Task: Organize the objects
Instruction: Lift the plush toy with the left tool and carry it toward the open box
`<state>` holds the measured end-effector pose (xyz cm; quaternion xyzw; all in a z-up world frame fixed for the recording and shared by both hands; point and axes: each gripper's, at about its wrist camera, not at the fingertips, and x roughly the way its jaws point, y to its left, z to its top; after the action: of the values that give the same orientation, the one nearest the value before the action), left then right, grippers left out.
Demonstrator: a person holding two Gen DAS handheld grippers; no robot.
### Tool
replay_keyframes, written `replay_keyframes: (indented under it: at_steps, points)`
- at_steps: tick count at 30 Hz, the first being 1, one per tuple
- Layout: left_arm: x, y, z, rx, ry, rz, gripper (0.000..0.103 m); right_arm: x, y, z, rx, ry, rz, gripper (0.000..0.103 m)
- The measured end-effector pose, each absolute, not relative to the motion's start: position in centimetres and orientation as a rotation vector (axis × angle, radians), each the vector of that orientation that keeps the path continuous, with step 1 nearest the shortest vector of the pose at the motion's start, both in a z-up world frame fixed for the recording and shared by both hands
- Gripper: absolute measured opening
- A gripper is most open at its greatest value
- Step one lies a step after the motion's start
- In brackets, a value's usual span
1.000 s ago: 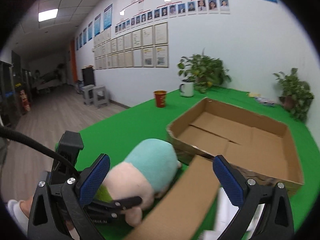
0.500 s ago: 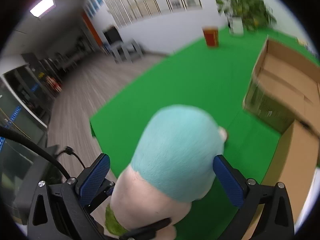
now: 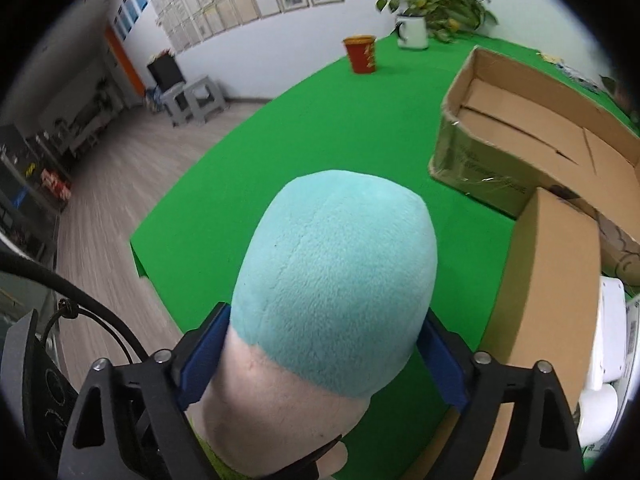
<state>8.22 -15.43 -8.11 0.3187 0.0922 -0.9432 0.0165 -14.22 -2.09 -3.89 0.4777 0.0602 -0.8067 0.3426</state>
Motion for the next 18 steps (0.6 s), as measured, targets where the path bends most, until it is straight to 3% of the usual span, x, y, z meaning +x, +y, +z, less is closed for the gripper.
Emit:
replay_keyframes:
  at_steps: [7,18]
  points:
    - [6.1,-13.8,-3.2,0.860,0.132,-3.027,0.065,-16.4,0.0,0.4,1.093,0.067,-2.208,0.083]
    - [-0.9,-13.1,7.3,0.589,-0.029,-3.192,0.065,-22.0,3.5,11.5,0.823,0.035,-2.398,0.081]
